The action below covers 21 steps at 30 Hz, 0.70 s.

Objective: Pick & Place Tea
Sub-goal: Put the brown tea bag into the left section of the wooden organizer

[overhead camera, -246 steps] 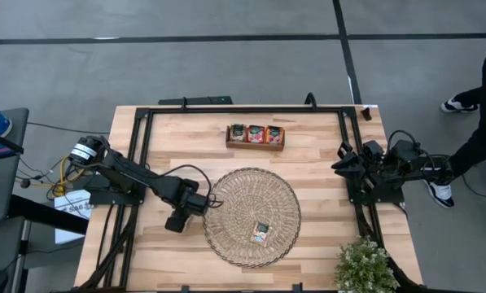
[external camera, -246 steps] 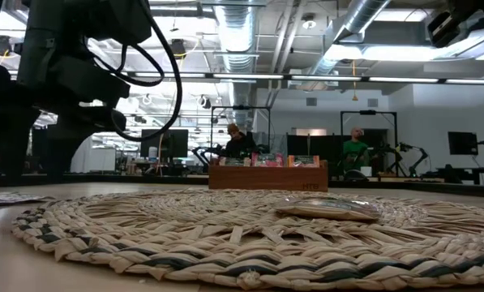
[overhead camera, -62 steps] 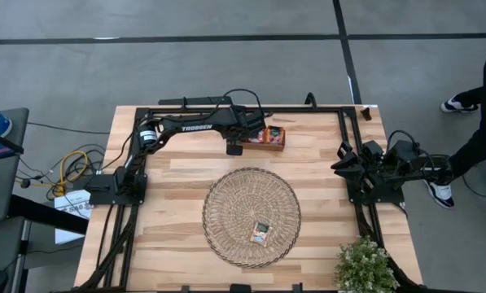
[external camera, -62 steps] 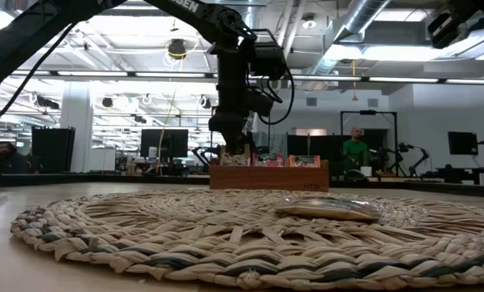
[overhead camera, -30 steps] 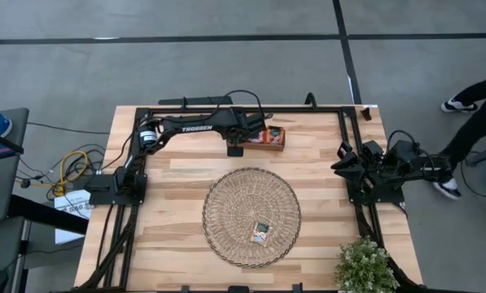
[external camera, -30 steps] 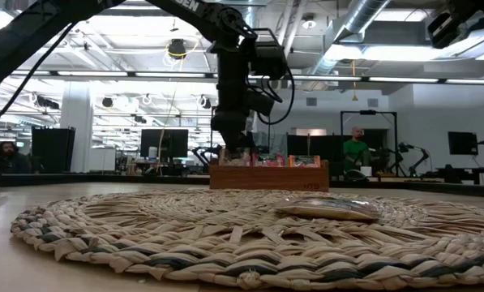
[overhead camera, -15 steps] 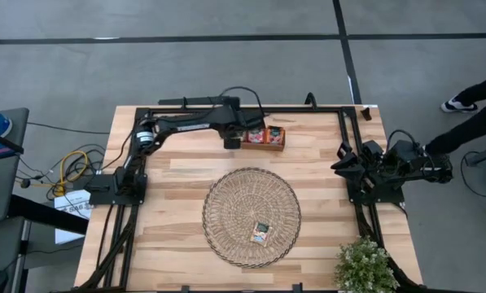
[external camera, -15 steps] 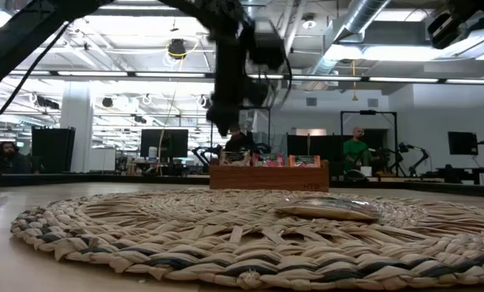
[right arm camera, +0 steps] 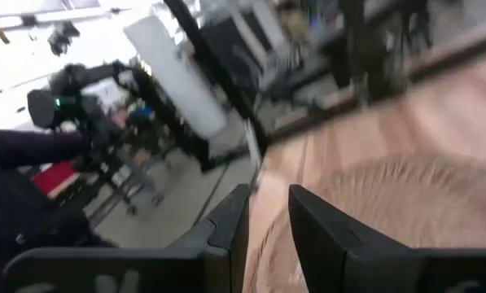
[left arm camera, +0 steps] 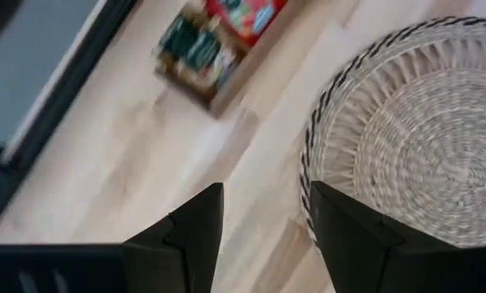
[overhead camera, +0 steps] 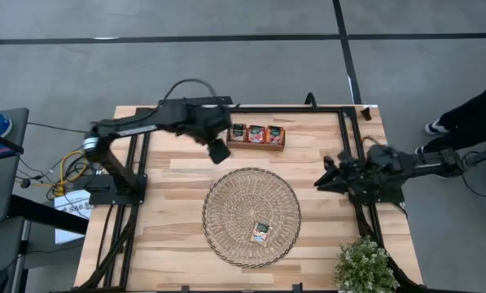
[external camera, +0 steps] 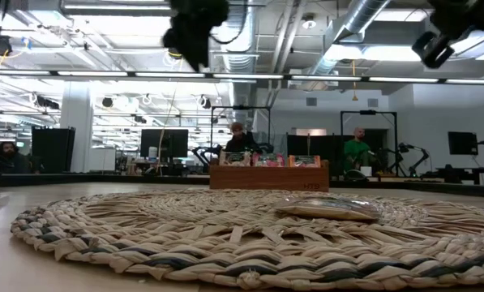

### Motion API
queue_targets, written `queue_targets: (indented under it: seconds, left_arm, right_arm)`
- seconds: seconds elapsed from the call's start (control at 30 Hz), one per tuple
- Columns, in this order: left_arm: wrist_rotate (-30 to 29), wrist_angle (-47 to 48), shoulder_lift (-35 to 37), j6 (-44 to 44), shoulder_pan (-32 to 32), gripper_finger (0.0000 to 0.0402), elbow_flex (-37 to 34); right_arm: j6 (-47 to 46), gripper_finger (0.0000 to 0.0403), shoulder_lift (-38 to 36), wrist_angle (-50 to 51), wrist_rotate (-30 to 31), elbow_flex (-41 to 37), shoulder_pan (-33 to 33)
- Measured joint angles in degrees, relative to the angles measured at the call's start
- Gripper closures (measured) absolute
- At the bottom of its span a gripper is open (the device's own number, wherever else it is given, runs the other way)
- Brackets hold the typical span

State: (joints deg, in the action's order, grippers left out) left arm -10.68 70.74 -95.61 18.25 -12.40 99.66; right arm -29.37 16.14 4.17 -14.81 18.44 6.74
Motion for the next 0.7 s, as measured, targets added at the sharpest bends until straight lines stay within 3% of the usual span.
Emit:
queue_targets:
  seconds: [0.23,0.37,0.53,0.7]
  left_arm:
    - [-1.14,-12.27,14.8,15.14,6.65,0.0225,-25.45]
    - [-1.39,-17.12,21.11,25.25,11.6,0.0225,-36.75]
    - [-3.09,-23.35,25.64,34.22,17.75,0.0225,-46.11]
    - [-5.93,-27.5,26.77,37.03,22.59,0.0225,-51.12]
  right_arm:
    - [-4.68,0.0321,12.39,-5.05,-1.75,1.26,0.0]
    - [-8.6,0.0321,17.73,-13.69,-1.75,1.77,-0.45]
    - [-13.57,0.0321,23.78,-22.42,-1.58,1.81,-0.46]
    - [-13.77,0.0321,28.17,-24.86,-1.55,1.79,-0.99]
